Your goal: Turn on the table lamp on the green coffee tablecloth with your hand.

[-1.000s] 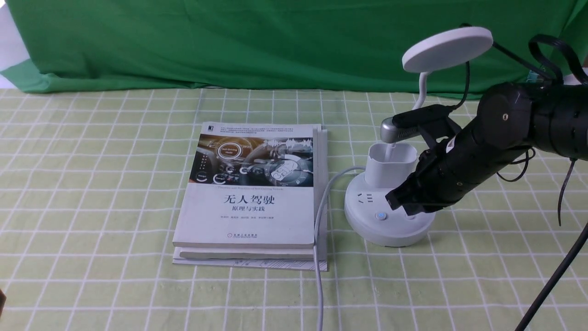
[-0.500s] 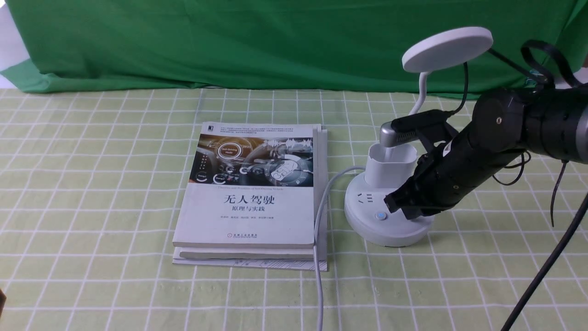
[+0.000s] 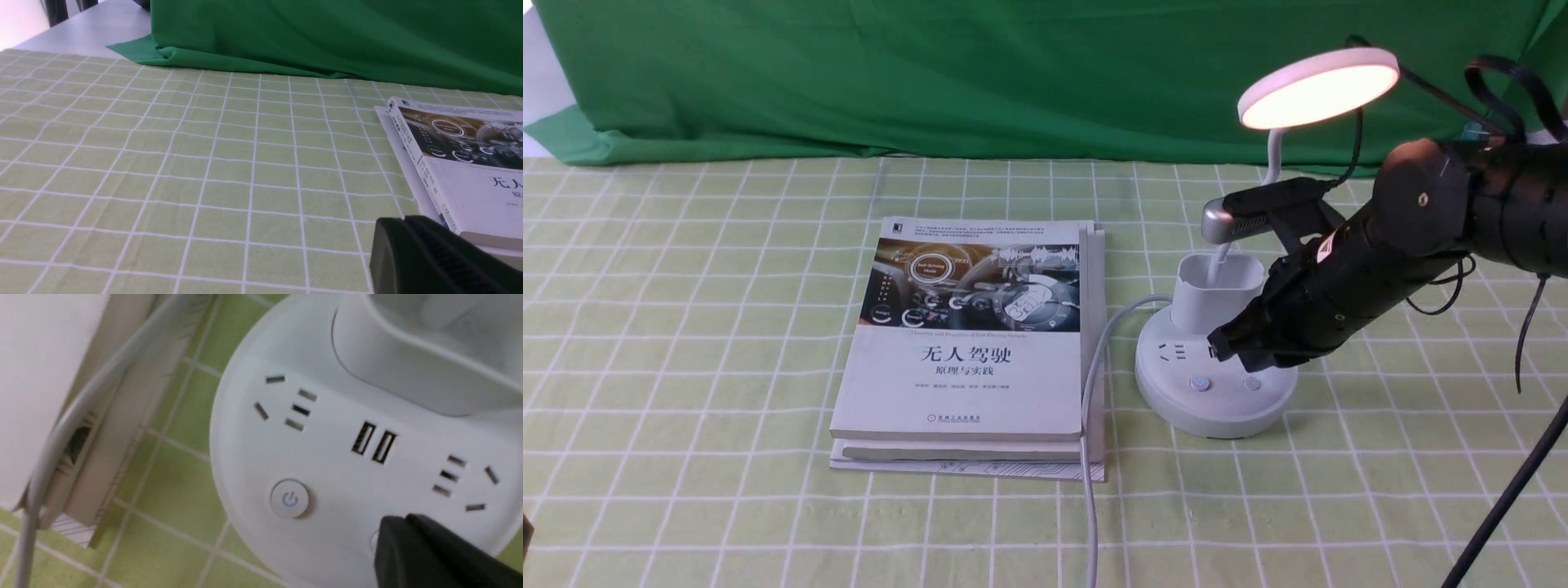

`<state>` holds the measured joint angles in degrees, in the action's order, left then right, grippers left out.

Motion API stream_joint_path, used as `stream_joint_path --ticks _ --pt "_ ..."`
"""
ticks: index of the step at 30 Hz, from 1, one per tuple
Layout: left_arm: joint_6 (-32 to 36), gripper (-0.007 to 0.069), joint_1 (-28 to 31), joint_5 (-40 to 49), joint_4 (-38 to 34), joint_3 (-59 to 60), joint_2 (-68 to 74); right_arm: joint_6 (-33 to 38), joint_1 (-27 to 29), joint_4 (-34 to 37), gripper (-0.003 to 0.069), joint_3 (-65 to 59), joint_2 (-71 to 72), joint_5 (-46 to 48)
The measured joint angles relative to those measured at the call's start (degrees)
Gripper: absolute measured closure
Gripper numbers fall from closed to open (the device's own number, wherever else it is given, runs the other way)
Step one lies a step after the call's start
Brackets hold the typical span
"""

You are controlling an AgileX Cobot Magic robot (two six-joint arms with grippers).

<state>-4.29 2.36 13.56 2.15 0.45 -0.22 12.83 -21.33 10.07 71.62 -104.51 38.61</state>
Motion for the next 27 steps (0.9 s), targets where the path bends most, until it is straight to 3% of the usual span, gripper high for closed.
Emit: stream_joint_path --ticks 12,27 --pt "0.0 0.0622 0.0 0.0 0.0 0.0 0.0 0.0 0.0 -0.1 0.0627 -1.9 3.5 6.5" --pt "0.0 0.0622 0.0 0.0 0.0 0.0 0.0 -4.0 -0.1 -0.1 0.0622 -25.6 34.1 2.7"
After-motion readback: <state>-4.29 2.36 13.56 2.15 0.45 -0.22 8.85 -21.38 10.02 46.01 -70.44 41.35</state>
